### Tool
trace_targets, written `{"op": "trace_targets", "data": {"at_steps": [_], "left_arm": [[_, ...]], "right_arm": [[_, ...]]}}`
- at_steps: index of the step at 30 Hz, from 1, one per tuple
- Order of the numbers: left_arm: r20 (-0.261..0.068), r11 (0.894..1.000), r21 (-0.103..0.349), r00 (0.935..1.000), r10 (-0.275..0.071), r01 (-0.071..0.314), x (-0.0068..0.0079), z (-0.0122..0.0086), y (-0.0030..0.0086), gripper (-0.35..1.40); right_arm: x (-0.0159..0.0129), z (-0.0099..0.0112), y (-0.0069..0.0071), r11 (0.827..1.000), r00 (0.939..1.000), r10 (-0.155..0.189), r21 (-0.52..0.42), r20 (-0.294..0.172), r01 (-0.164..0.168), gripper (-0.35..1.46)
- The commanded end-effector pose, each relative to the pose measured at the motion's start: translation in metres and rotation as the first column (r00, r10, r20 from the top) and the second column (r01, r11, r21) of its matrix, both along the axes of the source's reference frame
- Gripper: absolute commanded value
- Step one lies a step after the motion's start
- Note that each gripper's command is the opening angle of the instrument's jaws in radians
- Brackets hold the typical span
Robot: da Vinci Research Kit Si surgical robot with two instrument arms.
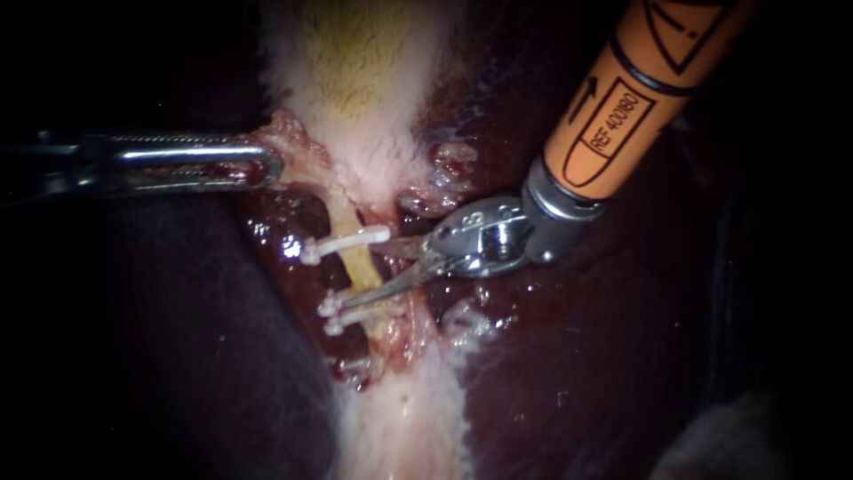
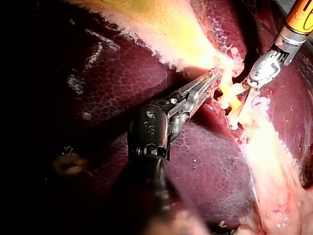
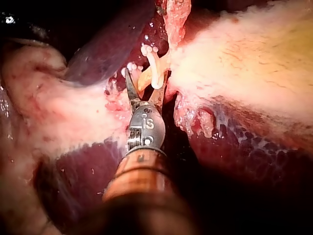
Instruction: Go to the cutting position left tube
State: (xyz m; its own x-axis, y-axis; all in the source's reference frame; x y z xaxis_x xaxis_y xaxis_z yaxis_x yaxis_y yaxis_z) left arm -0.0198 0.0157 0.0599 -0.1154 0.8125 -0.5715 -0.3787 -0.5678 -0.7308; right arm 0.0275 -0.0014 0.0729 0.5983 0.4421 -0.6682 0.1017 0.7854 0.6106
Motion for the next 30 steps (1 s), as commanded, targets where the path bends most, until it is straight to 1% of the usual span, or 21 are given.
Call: {"op": "trace_targets", "data": {"at_steps": [1,5,8,11,14,16,18,22,25,27,28,30], "left_arm": [[0.0,1.0,0.0,1.0,0.0,0.0,-0.0001,0.0001,0.0,-0.35],[0.0,1.0,0.0,1.0,0.0,0.0,-0.0001,0.0001,0.0,-0.35],[0.0,1.0,0.0,1.0,0.0,0.0,-0.0001,0.0001,0.0,-0.35],[0.0,1.0,0.0,1.0,0.0,0.0,-0.0001,0.0001,0.0,-0.35],[0.0,1.0,0.0,1.0,0.0,0.0,-0.0001,0.0001,0.0,-0.35],[0.0,1.0,0.0,1.0,0.0,0.0,-0.0001,0.0001,0.0,-0.35],[0.0,1.0,0.0,1.0,0.0,0.0,-0.0001,0.0001,0.0,-0.35],[0.0,1.0,0.0,1.0,0.0,0.0,-0.0001,0.0001,0.0,-0.35],[0.0,1.0,0.0,1.0,0.0,0.0,-0.0001,0.0001,0.0,-0.35],[0.0,1.0,0.0,1.0,0.0,0.0,-0.0001,0.0001,0.0,-0.35],[0.0,1.0,0.0,1.0,0.0,0.0,-0.0001,0.0001,0.0,-0.35],[0.0,1.0,0.0,1.0,0.0,0.0,-0.0001,0.0001,0.0,-0.35]], "right_arm": [[0.0003,0.0,-0.0001,1.0,1.0,0.0,0.004,-0.007,0.0,1.41],[0.0012,0.0,-0.0002,1.0,0.9997,0.001,0.023,-0.026,0.0,1.4],[0.0019,-0.0001,-0.0002,0.999,0.9991,0.009,0.042,-0.043,-0.007,1.4],[0.0024,-0.0002,-0.0003,0.998,0.9974,0.013,0.067,-0.071,-0.008,1.4],[0.0025,-0.0008,-0.0008,0.996,0.9956,0.016,0.092,-0.092,-0.008,1.4],[0.0026,-0.0012,-0.0013,0.995,0.9939,0.011,0.1,-0.11,0.0,1.4],[0.0027,-0.0017,-0.0017,0.993,0.9919,0.014,0.119,-0.126,0.001,1.4],[0.0029,-0.0026,-0.0022,0.989,0.986,0.015,0.146,-0.166,0.009,1.41],[0.0034,-0.0032,-0.0026,0.986,0.982,0.019,0.168,-0.188,0.013,1.41],[0.0037,-0.0034,-0.0028,0.983,0.9796,0.027,0.183,-0.199,0.011,1.41],[0.0038,-0.0036,-0.0029,0.982,0.9773,0.031,0.186,-0.21,0.009,1.41],[0.004,-0.0039,-0.003,0.981,0.9755,0.039,0.195,-0.217,0.004,1.41]]}}
